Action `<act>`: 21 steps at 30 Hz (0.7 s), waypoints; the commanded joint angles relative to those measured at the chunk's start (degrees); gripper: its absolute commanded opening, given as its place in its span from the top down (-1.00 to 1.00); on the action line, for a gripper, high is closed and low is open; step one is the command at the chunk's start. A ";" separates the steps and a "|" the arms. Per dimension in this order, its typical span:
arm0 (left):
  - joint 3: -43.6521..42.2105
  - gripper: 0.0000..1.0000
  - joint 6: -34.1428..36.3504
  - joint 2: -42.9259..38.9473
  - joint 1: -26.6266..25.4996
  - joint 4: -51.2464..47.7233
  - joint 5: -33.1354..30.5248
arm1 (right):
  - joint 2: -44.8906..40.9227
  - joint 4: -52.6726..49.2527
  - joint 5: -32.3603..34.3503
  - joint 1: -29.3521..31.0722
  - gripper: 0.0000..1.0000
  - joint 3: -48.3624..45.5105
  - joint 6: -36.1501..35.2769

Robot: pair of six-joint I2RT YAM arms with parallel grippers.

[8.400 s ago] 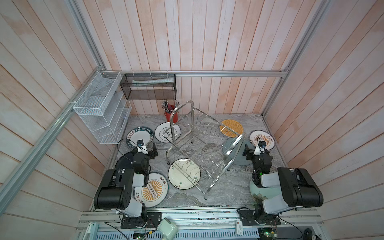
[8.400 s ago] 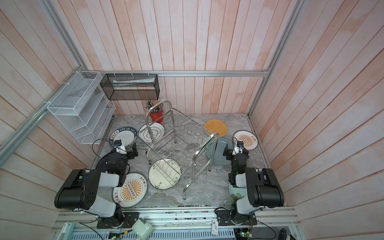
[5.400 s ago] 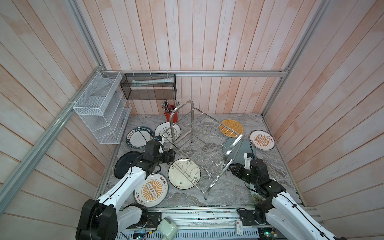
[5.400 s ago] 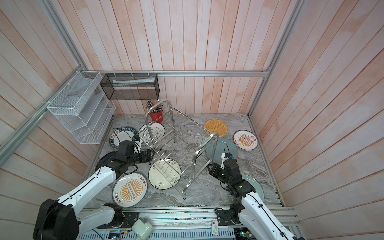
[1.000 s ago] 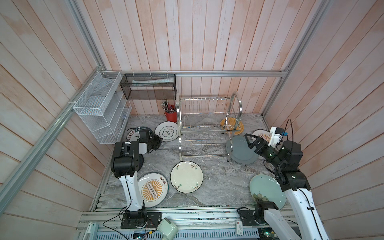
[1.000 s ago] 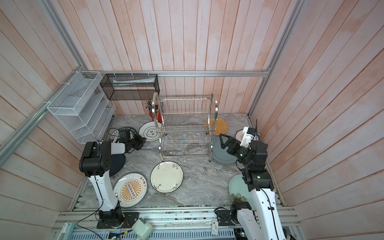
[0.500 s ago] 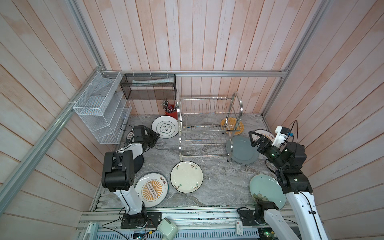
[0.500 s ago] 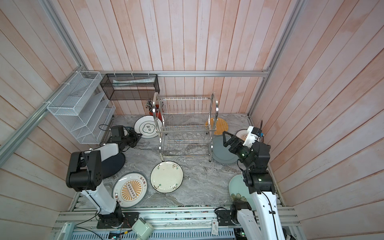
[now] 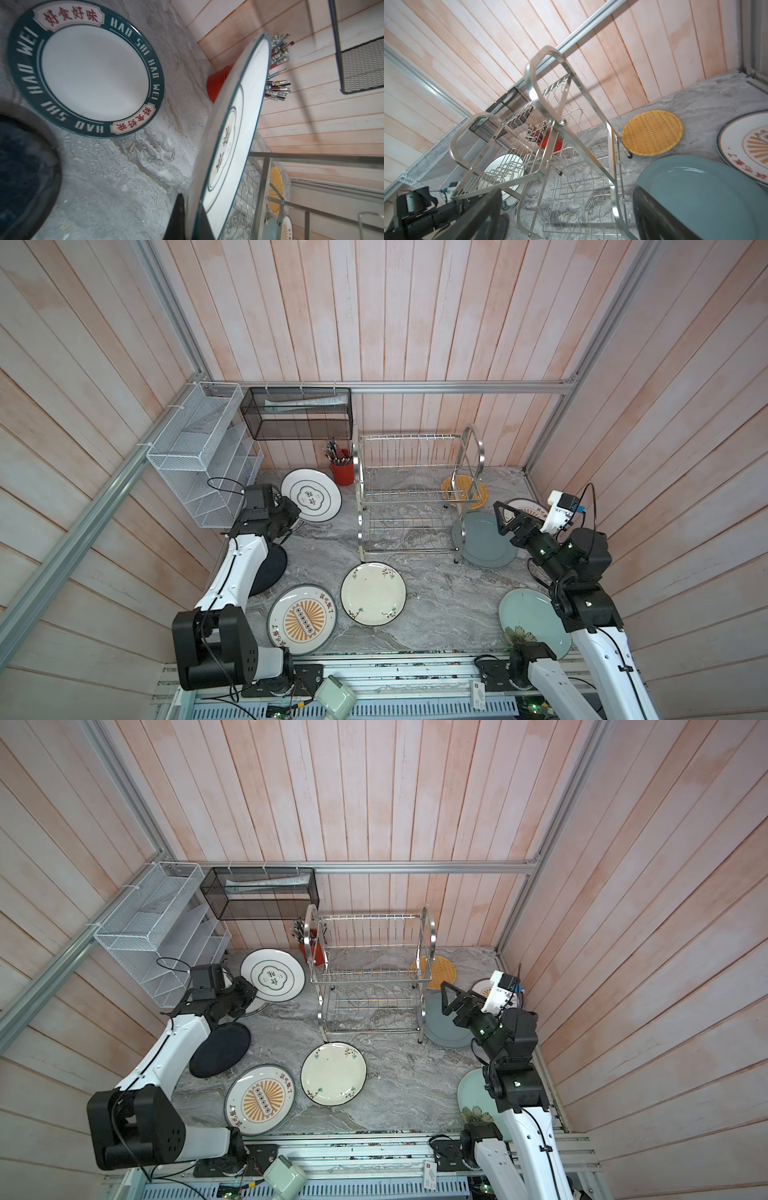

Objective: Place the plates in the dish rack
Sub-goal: 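Grip the white cloud-logo plate rim with the left gripper and tilt it upright, then reach the right gripper across and grasp the plate rim held by the left gripper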

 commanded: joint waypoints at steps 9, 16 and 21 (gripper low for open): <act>5.19 1.00 7.21 -16.29 1.26 -26.22 -3.68 | 3.04 13.31 19.66 30.14 -0.96 -3.76 -18.04; 9.60 1.00 -2.04 -15.17 1.06 -39.30 -3.41 | 9.33 23.47 31.81 50.52 -0.95 -9.99 -29.80; 10.62 1.00 -8.14 -17.74 -1.79 -42.88 -6.45 | 19.29 29.41 31.47 59.03 -0.96 -9.02 -37.68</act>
